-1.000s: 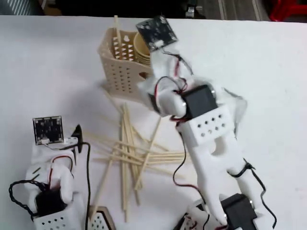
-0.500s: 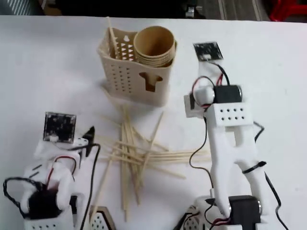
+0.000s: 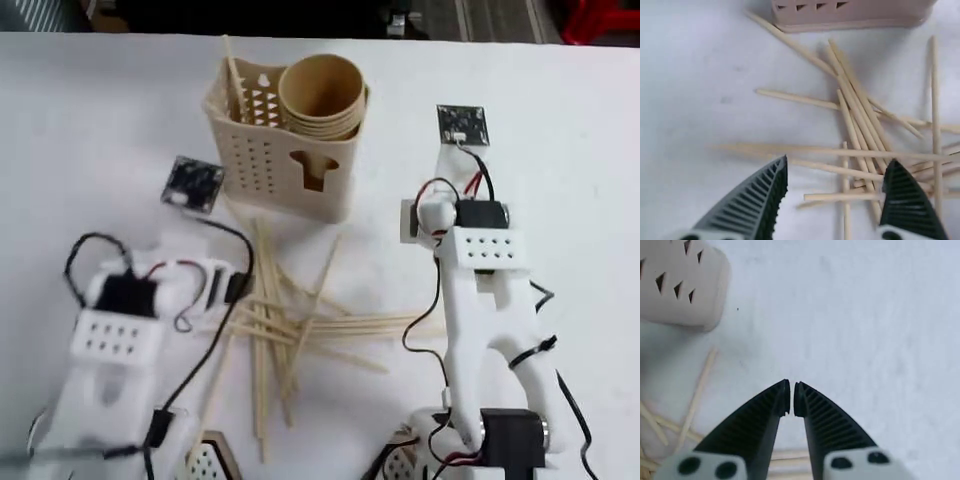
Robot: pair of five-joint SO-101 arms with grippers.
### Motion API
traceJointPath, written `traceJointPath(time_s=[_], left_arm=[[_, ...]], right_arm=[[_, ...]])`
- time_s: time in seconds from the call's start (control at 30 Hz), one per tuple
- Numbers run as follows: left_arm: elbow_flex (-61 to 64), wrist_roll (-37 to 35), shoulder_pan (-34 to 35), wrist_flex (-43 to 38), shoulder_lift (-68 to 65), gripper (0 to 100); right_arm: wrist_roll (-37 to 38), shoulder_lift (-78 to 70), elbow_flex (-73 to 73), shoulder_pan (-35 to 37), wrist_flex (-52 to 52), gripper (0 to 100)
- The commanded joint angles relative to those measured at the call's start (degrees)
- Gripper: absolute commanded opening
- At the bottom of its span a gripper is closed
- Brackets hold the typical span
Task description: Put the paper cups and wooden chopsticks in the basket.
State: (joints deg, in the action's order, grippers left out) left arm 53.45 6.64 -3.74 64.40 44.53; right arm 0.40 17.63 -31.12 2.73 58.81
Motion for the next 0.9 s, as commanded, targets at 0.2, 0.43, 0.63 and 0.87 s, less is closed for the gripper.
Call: traceJointPath(time_s=[0.2, 0.43, 0.63, 0.87], left_arm=[[-2.37, 2.11, -0.75, -3.43, -11.21, 30], [-4.22, 21.71, -1.1, -3.43, -11.47, 30], [-4.22, 44.04, -1.19, -3.43, -11.65, 30], [-4.31, 48.62, -5.58, -2.81, -13.14, 31]], right_arm=[[-0.53, 1.98, 0.09, -0.57, -1.01, 2.8], [-0.53, 1.98, 0.09, -0.48, -1.01, 2.8], [-0.53, 1.98, 0.09, -0.75, -1.01, 2.9], [-0.53, 1.98, 0.09, -0.75, -1.1, 2.9]])
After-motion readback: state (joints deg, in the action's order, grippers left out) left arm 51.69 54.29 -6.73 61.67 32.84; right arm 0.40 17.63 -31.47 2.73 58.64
